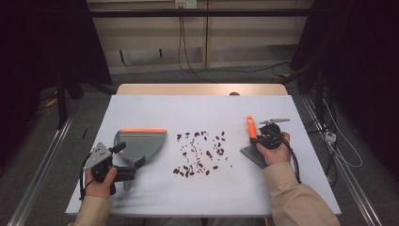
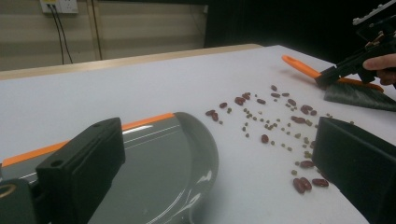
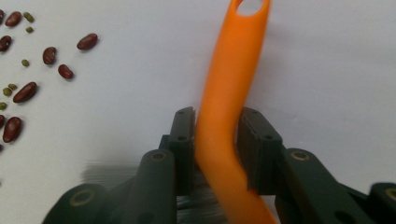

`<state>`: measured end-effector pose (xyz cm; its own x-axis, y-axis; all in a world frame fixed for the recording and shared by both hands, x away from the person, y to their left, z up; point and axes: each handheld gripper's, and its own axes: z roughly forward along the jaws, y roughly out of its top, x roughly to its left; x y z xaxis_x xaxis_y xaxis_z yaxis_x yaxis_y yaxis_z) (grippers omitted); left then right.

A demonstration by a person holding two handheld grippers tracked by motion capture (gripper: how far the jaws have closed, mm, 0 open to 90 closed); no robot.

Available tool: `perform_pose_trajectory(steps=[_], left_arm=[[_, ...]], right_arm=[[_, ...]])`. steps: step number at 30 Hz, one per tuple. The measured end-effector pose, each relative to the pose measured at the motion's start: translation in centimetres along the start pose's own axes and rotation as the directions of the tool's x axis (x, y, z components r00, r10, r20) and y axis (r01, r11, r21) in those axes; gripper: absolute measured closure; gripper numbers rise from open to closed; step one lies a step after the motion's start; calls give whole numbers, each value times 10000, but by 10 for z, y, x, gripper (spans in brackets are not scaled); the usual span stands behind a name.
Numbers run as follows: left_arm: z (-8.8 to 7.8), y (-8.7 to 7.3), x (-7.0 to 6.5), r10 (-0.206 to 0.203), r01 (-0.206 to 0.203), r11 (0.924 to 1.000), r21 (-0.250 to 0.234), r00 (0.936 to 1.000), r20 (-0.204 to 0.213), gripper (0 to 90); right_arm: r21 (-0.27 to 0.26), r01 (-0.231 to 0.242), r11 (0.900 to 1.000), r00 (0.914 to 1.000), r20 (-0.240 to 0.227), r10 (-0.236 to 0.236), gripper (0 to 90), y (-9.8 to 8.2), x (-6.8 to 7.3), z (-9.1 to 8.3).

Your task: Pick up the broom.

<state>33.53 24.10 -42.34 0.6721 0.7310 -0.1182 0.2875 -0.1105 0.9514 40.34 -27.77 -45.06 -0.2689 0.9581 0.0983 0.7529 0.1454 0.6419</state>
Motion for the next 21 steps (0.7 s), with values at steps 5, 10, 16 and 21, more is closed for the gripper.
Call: perform_pose_trajectory(steps=[5,10,16,21], left_arm=[[0,0,0,17,-17,10000,28,10000,8,23],[1,0,0,-6,6,10000,34,10000,22,24],[0,0,-1,-12,12,10000,-25,10000,24,24],[0,1,-2,-9,9,10000,-47,10000,16,24]], right_arm=[[-260,-379,9989,9988,-316,371,692,0,-5,-5],[-619,-436,9971,9979,-497,405,696,0,-5,-12],[-1124,-617,9917,9953,-815,527,701,0,-8,-23],[-1842,-984,9780,9885,-1314,747,706,-2,-10,-39]])
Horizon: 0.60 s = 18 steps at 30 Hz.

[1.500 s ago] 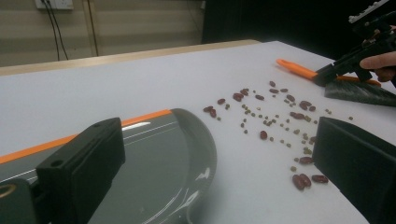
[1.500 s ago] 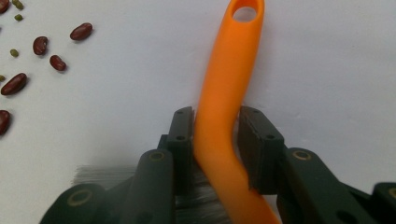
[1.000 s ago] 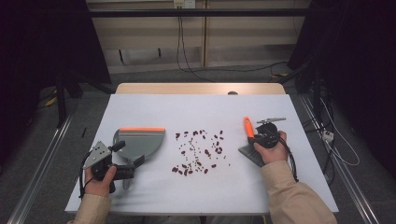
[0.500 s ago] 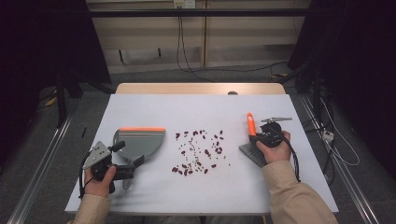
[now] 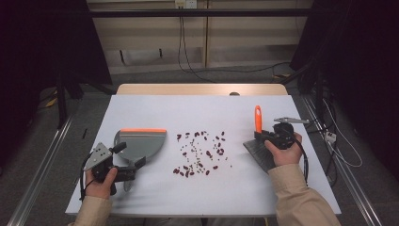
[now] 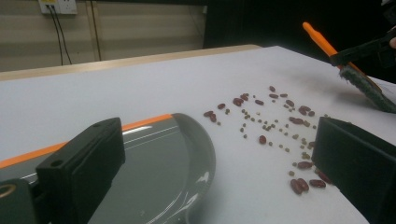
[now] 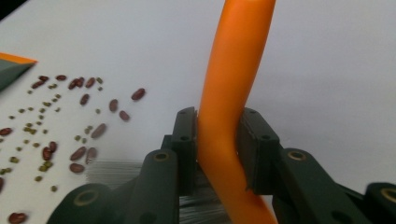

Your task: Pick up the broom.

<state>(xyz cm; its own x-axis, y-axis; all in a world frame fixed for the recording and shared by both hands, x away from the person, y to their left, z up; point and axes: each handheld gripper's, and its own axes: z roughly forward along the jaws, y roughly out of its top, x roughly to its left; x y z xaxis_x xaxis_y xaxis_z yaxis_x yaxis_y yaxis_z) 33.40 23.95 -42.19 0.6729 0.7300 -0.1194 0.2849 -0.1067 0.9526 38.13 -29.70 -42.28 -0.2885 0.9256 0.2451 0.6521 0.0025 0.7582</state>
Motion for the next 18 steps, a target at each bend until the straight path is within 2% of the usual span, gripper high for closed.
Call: perform_pose_trajectory(steps=[4,9,18], left_arm=[[-1,3,-2,3,-3,10000,-86,10000,4,24],[0,8,-6,15,-13,9998,-195,10000,87,24],[6,20,-19,197,-185,9995,-267,9988,450,23]], right_arm=[[-535,-213,9983,9991,-367,193,710,1,1,-11],[-1115,-289,9933,9969,-757,205,712,3,5,-21],[-1604,-326,9865,9896,-1436,93,714,6,14,-29]])
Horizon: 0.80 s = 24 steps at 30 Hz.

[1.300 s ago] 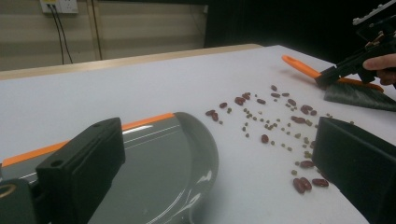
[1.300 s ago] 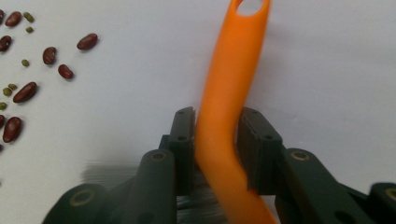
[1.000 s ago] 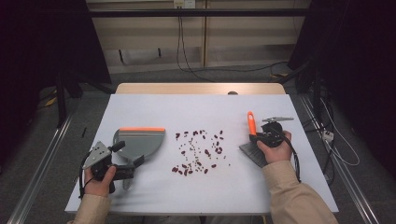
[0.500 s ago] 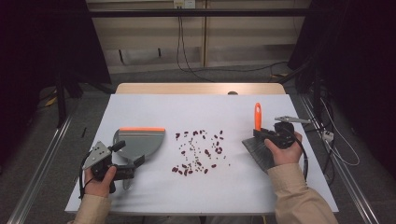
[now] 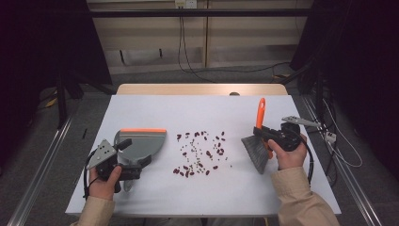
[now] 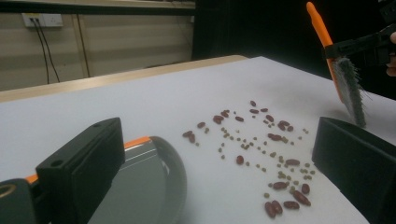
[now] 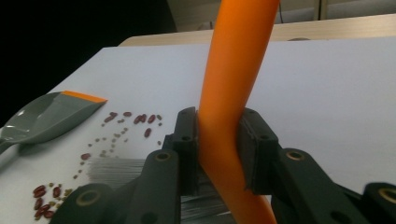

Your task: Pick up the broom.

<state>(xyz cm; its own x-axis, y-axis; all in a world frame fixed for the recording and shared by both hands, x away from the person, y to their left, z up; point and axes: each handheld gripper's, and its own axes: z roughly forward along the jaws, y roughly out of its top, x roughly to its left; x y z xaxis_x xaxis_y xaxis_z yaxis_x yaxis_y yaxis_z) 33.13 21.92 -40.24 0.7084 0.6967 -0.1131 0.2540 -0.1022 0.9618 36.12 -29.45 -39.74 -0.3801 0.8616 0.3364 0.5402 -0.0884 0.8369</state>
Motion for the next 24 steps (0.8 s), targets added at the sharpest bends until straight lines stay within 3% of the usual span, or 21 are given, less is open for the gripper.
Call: perform_pose_trajectory(steps=[13,24], left_arm=[[19,13,-20,272,-288,9993,243,9977,616,23],[43,31,-41,238,-278,9989,387,9948,991,40]], right_arm=[[-486,30,9988,9991,-415,-50,715,6,6,-8],[-904,449,9949,9969,-599,-504,715,13,27,-2]])
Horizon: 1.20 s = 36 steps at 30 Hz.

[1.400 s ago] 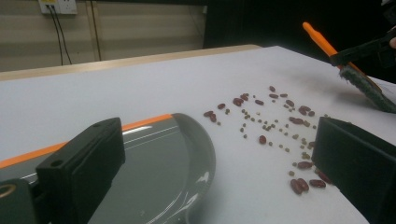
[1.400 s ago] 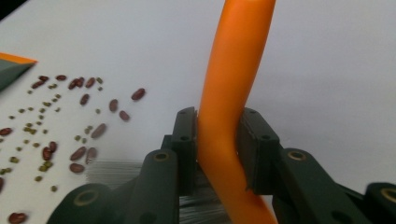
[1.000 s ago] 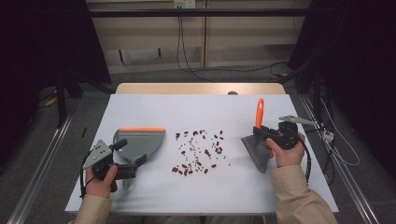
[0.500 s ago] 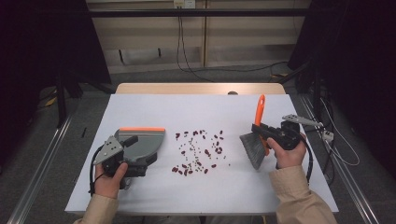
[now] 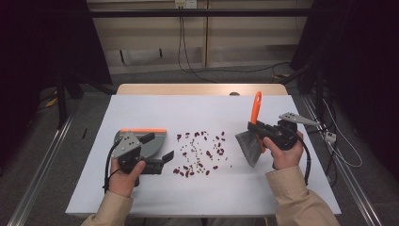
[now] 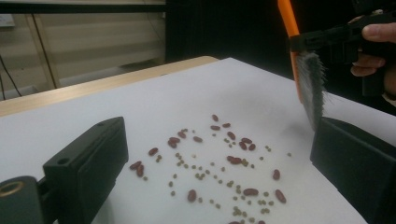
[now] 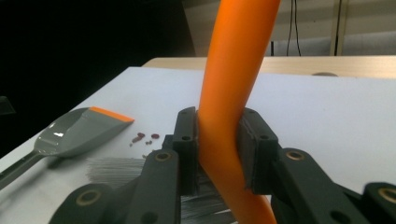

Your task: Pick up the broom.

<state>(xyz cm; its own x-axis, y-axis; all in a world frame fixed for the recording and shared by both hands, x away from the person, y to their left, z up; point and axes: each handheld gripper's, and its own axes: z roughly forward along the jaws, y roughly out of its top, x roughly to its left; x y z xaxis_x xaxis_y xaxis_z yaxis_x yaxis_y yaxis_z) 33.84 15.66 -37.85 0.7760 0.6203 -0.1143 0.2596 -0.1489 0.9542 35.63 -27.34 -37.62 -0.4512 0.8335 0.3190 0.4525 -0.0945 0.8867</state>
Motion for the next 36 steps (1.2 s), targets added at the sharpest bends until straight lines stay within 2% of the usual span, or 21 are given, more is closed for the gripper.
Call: perform_pose_trajectory(steps=[3,8,12,20,24,36], left_arm=[[9,5,-6,42,-43,10000,28,9998,188,49],[23,11,-14,-176,173,9998,71,9985,515,56],[35,15,-19,-188,176,9997,154,9970,751,58],[51,21,-27,-149,134,9998,161,9951,974,63],[57,21,-30,-152,116,9993,343,9940,1079,73],[73,23,-33,-737,677,9965,496,9888,1298,147]], right_arm=[[-129,68,9999,9999,-100,-69,715,2,6,4],[-243,186,9995,9995,-242,-192,715,6,18,11],[-306,388,9988,9988,-292,-397,715,10,28,17],[-485,522,9975,9973,-501,-546,714,15,47,30],[-603,592,9964,9965,-561,-626,714,15,56,38],[-735,757,9944,9934,-809,-816,714,12,81,58]])
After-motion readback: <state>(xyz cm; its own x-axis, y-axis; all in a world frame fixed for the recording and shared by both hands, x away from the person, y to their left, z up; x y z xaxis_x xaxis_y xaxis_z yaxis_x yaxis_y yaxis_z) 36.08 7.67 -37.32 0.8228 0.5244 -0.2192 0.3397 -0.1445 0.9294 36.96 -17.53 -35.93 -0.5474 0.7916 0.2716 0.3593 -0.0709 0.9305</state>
